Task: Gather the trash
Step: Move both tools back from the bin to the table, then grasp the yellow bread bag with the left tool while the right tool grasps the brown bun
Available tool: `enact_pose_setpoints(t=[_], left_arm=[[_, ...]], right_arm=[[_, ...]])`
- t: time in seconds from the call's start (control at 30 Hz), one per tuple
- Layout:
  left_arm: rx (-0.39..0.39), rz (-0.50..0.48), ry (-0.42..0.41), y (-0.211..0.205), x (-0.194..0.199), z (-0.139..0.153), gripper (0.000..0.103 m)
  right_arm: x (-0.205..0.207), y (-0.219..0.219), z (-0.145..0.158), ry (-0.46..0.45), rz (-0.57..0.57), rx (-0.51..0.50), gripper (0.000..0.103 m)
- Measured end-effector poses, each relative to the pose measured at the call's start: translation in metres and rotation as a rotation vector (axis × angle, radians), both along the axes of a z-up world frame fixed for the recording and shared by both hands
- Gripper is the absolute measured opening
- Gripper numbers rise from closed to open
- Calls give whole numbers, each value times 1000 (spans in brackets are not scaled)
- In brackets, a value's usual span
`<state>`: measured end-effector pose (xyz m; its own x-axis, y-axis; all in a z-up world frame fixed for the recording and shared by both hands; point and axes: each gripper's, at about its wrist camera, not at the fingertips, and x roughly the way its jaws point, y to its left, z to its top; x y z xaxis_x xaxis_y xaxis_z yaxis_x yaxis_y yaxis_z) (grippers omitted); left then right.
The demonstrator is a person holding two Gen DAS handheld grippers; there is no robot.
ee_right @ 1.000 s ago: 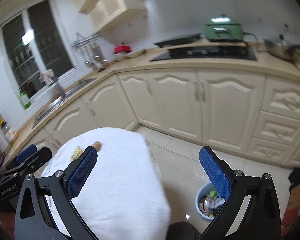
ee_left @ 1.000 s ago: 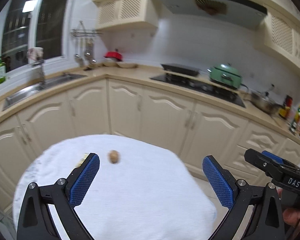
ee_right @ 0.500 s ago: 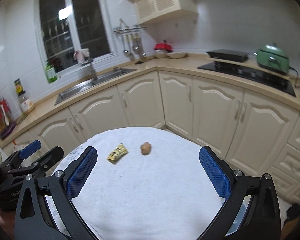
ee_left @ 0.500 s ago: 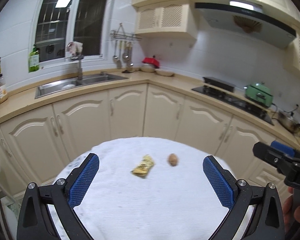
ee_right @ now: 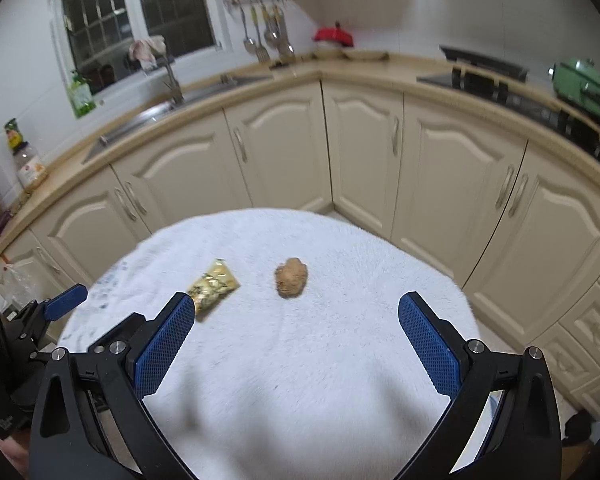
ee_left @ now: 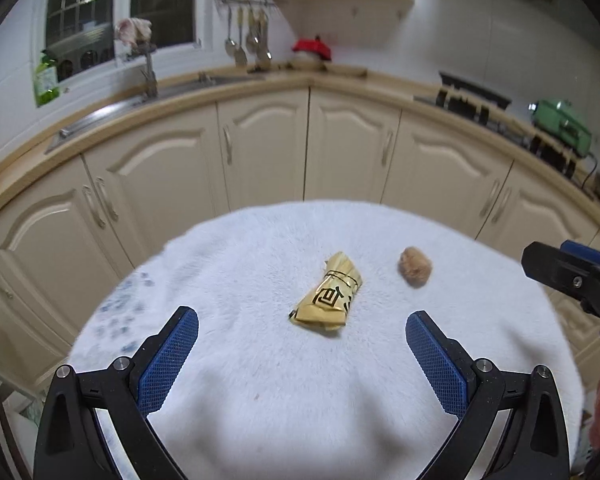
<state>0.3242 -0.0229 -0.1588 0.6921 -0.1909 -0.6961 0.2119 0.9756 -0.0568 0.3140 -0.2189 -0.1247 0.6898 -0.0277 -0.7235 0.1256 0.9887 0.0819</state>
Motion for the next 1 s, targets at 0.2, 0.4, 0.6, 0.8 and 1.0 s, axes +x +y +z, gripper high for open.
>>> enact_pose_setpoints(t=[0.2,0.4,0.6,0.8,1.0], left_arm=[[35,-14,83,-27,76,-35,100],[56,-67,132,-52,134,-64,58],[-13,-46,139,-44,162,-58,34],[-60,6,146,-34,174,-50,30],[-88,16,102,-41,149,-31,30]], right_arm=[[42,-17,-39,85,-1,20,95],[75,-14,-72,154,39,28,81],[91,2,-96,188,76,-38,45],[82,3,-95,179,90,-6,34],[47,-3,-75,135,82,57,34]])
